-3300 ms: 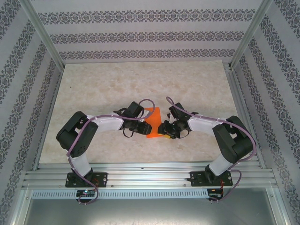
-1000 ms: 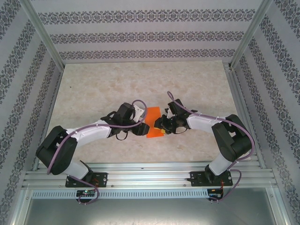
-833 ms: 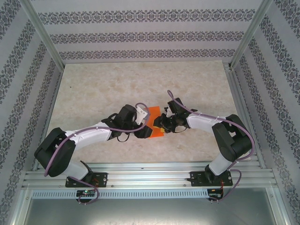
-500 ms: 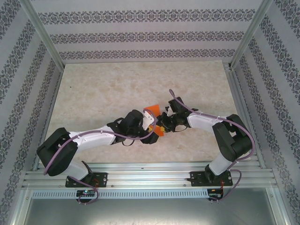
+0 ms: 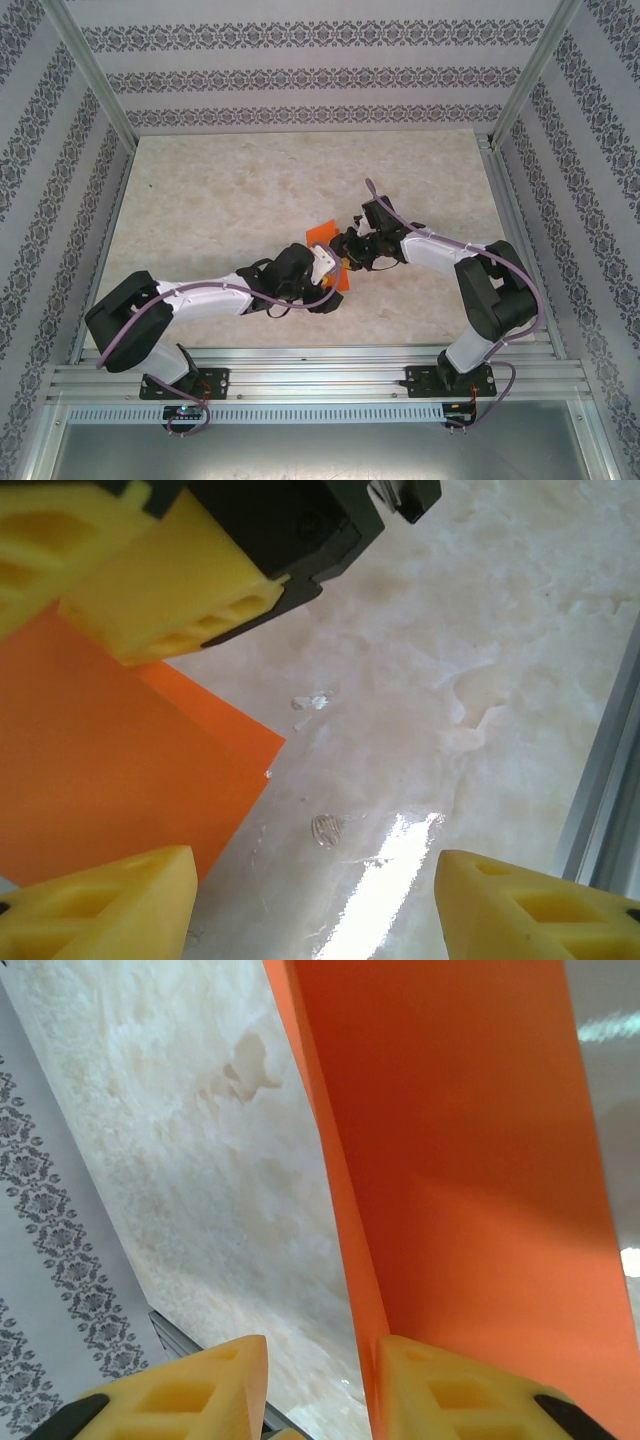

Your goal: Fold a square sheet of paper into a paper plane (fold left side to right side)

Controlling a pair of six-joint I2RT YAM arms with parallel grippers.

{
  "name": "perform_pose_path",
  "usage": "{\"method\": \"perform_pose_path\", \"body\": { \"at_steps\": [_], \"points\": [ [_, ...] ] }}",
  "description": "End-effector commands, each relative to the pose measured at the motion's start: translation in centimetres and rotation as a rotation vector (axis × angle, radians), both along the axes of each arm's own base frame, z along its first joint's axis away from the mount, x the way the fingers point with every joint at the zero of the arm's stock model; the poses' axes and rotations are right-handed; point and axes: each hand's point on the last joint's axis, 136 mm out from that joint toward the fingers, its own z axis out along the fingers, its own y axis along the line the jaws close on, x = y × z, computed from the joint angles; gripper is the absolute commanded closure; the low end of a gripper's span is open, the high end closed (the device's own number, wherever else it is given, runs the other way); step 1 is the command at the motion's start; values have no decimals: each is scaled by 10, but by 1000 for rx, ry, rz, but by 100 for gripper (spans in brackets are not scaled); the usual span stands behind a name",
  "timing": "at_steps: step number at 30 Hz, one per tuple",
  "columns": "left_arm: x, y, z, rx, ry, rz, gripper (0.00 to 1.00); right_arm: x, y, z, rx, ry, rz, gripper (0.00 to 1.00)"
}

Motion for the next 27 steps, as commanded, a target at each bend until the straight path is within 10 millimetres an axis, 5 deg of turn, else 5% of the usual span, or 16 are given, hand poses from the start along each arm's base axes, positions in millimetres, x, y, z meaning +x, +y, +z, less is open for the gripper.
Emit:
{"method": "perform_pose_path", "body": {
  "at_steps": [1, 16, 27],
  "points": [
    [4, -4, 3, -9, -59, 6, 34, 9, 3, 6, 7, -15, 13, 66],
    [27, -12, -2, 64, -104, 87, 39, 6, 5, 3, 10, -6, 14, 66],
    [27, -16, 1, 47, -104, 74, 86, 3, 4, -1, 5, 0, 11, 67]
  ]
}}
